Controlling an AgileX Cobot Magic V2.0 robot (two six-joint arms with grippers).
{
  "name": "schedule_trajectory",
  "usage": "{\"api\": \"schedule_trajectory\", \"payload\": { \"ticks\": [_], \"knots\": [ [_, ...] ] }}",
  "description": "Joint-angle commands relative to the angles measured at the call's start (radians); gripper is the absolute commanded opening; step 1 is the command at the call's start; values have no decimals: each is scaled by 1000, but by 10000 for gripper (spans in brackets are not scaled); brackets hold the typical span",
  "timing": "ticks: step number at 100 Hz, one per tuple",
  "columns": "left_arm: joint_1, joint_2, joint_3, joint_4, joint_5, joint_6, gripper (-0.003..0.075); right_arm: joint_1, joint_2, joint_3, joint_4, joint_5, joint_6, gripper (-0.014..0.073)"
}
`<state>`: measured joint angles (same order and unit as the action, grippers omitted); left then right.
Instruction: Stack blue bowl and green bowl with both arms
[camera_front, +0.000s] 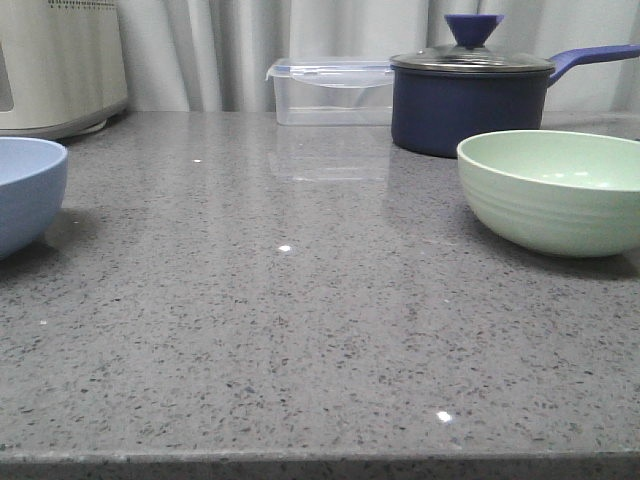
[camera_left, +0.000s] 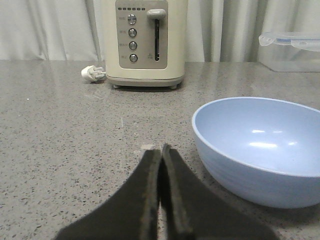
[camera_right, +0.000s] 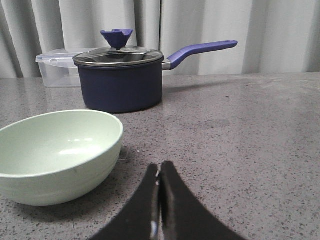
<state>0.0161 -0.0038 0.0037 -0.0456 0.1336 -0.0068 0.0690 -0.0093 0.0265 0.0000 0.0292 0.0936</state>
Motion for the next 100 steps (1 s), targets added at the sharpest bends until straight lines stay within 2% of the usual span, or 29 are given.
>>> {"api": "schedule_trajectory", "payload": {
  "ticks": [1, 78, 100],
  "knots": [
    [-7, -35, 39, -11, -82, -8, -20, -5, -19, 0, -13, -79, -7, -81],
    [-7, -35, 39, -11, -84, -8, -20, -5, -19, 0, -13, -80, -7, -81],
    [-7, -35, 35, -11, -125, -8, -20, -5, -19, 0, -13, -92, -7, -81]
  ]
}}
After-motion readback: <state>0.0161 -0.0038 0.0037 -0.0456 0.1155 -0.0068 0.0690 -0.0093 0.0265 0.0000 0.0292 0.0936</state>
